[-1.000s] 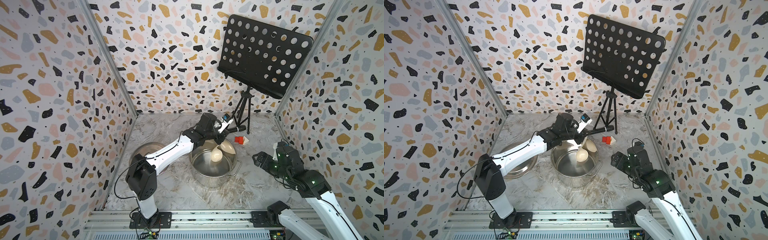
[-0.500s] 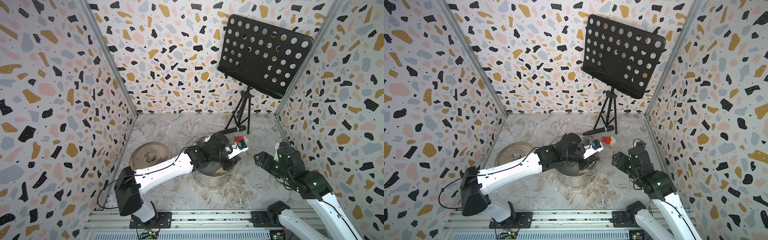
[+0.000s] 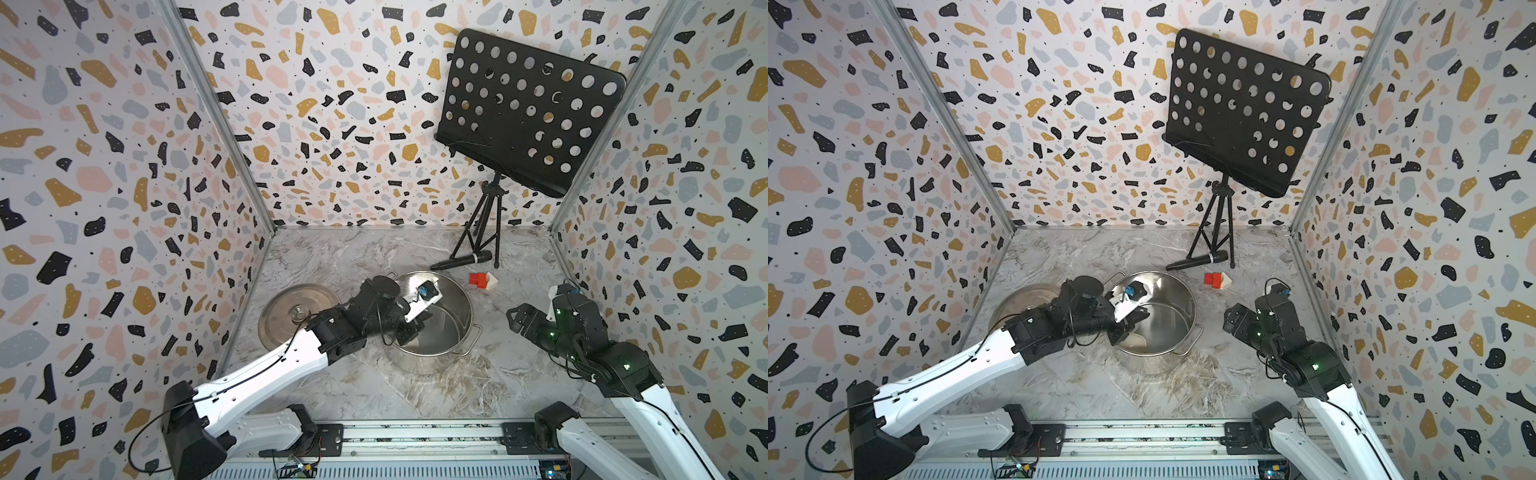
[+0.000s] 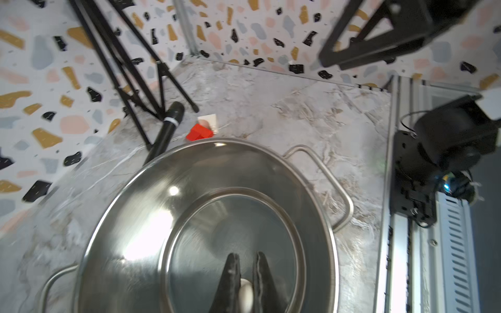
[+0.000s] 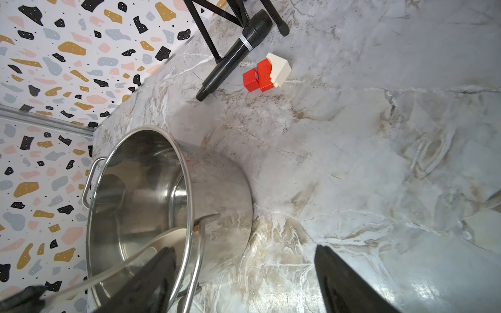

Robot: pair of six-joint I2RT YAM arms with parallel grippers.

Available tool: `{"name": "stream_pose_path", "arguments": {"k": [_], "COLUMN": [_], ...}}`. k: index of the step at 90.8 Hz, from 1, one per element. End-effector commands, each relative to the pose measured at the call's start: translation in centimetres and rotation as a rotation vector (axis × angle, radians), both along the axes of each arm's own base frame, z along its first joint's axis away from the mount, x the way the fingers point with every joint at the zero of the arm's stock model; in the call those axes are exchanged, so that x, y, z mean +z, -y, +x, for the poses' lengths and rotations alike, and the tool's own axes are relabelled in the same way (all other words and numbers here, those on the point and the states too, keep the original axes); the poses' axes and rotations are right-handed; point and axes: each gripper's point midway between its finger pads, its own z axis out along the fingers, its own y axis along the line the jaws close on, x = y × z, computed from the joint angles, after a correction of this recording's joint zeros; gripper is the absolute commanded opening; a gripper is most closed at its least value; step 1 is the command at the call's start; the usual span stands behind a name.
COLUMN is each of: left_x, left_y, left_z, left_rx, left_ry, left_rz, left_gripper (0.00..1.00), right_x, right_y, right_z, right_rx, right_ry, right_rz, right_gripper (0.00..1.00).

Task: Stir the soup with a spoon
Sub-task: Stir the soup in the pan with a stick.

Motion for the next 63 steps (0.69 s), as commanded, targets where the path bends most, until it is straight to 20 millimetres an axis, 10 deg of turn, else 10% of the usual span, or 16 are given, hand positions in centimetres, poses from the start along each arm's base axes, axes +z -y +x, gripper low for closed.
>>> {"name": "stream_pose_path", "arguments": {"k": [1,37,63], "left_x": [0.5,4.6,2.8], "left_y": [-1.6,1.8,8.5], "left_z": [3.4,14.1,13.5], "left_rx": [0.106,0.173,0.052], "left_ry": [-0.027,0.031,-0.009], "left_rz": [-0.076,-0.177,-0.149], "left_gripper": [0.00,0.00,0.00], "right_x": [0.2,1.1,1.2], "right_y": [0.0,0.0,0.4], "right_z": [0.2,0.1,-0.7], "right_rx": [-0.002,0.006,-0.004], "right_ry": [0.005,0.032,0.040], "right_rz": [-0.001,0.008,0.017], "right_gripper": [0.85,0.85,0.85]}}
